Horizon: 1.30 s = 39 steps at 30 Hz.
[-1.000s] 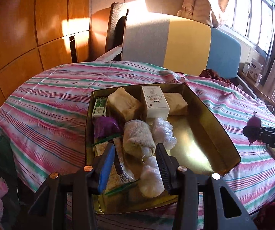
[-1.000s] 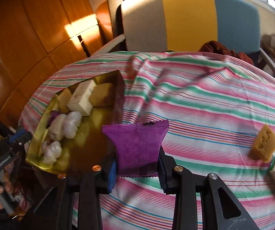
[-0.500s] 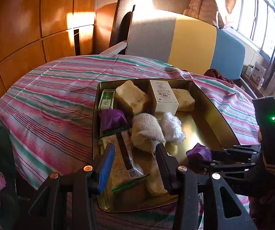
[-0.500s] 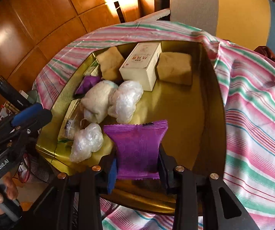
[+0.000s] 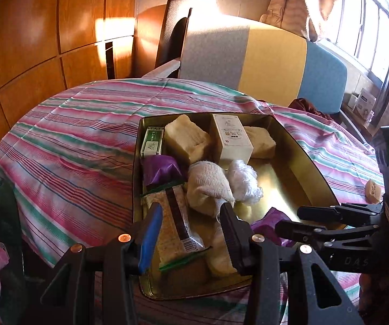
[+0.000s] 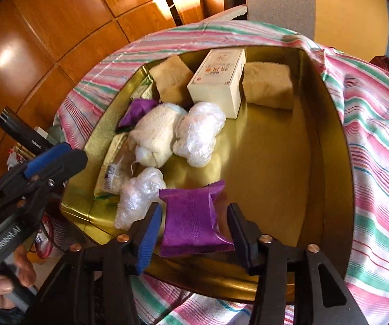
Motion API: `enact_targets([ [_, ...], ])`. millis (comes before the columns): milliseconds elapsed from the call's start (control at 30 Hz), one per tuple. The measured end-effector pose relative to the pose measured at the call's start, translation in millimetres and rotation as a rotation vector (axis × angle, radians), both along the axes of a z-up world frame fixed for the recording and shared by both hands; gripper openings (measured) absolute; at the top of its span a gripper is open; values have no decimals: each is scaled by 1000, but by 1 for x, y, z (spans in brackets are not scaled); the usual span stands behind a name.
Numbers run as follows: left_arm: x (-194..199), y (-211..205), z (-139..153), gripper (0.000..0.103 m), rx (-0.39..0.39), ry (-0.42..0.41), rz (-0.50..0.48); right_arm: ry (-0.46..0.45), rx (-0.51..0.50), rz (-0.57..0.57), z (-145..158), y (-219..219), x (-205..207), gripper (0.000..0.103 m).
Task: Organize objects
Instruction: 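Carry the purple packet into the tray and open the right gripper, then move both grippers back toward the yellow sponge and cracker packet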
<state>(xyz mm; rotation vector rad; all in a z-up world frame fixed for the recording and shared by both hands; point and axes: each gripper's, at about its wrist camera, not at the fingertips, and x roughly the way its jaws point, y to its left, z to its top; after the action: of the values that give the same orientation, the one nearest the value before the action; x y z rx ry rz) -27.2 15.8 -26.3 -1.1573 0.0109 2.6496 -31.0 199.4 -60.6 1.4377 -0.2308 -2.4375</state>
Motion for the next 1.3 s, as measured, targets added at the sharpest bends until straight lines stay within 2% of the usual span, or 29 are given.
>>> enact_targets([
  [167,2,6,5,44,-8,13,-15,50,-21,-49,20,18,11,59],
  [400,4,21,13,44,-21,28,-54,99,-30,-165,43,64,31,63],
  [600,7,42,18,44,-38,40,-104,118,-26,-297,54,128,59,65],
  [867,12,87,24,44,-53,39,-224,128,60,-506,65,230,105,69],
  [1100,21,140,23,44,-49,17,-358,59,148,-706,61,334,153,72],
  [1200,26,161,18,44,-52,-5,-407,-10,180,-726,51,370,168,77],
  [1300,29,181,13,44,-62,-24,-445,-83,198,-684,35,390,173,78],
])
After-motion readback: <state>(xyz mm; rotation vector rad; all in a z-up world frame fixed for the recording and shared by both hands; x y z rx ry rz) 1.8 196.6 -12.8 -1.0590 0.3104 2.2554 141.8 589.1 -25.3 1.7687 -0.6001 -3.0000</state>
